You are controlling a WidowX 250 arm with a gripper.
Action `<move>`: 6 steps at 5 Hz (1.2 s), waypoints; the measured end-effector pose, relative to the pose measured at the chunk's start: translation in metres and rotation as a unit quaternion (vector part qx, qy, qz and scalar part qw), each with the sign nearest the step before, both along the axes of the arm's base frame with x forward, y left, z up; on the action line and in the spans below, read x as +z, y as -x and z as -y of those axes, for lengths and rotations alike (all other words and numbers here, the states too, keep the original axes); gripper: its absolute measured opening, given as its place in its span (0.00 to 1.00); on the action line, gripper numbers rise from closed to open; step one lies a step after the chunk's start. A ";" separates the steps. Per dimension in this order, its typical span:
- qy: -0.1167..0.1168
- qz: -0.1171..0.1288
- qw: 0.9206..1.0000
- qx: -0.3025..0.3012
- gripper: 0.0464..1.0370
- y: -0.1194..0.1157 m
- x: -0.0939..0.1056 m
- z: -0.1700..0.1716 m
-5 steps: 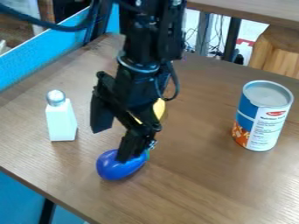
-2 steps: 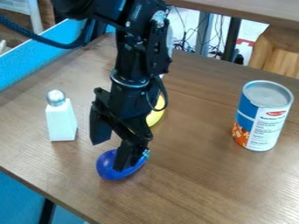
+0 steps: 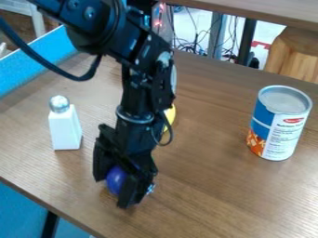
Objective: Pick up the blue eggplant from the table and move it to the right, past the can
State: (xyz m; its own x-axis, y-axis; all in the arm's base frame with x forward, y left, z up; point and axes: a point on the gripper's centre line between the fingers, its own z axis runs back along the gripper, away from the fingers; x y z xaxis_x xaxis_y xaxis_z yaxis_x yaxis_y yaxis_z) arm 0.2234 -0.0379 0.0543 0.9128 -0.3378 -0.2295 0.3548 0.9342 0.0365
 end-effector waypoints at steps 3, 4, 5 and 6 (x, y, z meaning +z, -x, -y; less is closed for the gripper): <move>0.034 0.165 0.969 0.179 0.81 0.005 0.016 0.025; 0.060 0.255 0.938 0.228 0.81 0.000 0.066 0.056; 0.096 0.304 0.914 0.249 0.81 -0.009 0.106 0.094; 0.120 0.296 0.920 0.227 0.81 -0.023 0.112 0.139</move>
